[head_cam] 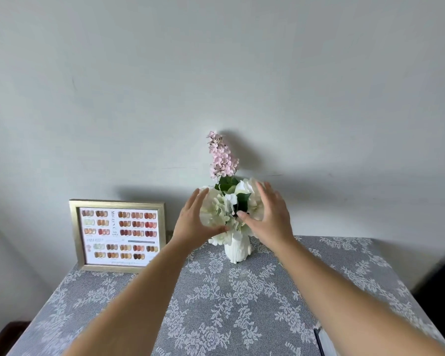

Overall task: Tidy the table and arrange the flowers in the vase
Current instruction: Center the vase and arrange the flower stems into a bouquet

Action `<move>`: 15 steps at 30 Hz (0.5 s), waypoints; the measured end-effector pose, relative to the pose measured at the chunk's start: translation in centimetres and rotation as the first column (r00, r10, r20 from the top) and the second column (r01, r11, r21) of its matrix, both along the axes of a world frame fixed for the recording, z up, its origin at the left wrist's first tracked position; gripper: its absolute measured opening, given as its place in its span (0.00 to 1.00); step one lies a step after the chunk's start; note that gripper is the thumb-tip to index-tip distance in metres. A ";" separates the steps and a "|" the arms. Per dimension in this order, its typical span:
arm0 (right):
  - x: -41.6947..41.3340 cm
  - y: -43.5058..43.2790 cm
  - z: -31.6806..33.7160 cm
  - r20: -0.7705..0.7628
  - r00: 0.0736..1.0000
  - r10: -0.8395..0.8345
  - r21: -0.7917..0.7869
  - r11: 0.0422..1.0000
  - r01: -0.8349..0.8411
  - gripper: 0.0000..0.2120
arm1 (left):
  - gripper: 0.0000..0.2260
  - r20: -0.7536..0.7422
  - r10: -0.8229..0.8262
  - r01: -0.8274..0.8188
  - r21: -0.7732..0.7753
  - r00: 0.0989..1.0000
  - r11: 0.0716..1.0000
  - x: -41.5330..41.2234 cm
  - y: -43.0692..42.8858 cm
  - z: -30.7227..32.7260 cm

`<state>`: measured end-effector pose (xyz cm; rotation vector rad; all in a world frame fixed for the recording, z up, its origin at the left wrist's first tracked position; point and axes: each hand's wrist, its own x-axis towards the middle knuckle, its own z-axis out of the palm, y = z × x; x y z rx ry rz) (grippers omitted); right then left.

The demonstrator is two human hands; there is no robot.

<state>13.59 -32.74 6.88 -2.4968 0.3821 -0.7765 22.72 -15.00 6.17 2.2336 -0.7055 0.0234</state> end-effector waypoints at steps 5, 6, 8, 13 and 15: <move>-3.5 0.9 -2.7 0.166 0.974 -0.154 0.217 0.969 0.116 0.40 | 0.45 0.018 0.186 -0.182 -0.136 0.982 0.974 -1.6 1.1 -2.0; -4.1 1.4 -3.3 0.168 0.971 -0.171 0.249 0.960 0.126 0.41 | 0.42 0.034 0.211 -0.203 -0.161 0.977 0.966 -2.2 1.1 -2.6; -5.0 2.3 -4.3 0.158 0.971 -0.178 0.303 0.945 0.124 0.42 | 0.36 0.090 0.232 -0.213 -0.187 0.969 0.959 -3.8 0.9 -3.7; -5.5 4.3 -5.6 0.122 0.990 -0.065 0.338 0.941 0.020 0.41 | 0.31 0.176 0.084 -0.057 -0.153 0.981 0.987 -6.6 -0.4 -5.4; -5.3 4.7 -5.5 0.103 0.995 -0.010 0.355 0.935 -0.027 0.41 | 0.31 0.159 0.042 -0.021 -0.134 0.986 0.991 -6.8 -0.8 -5.3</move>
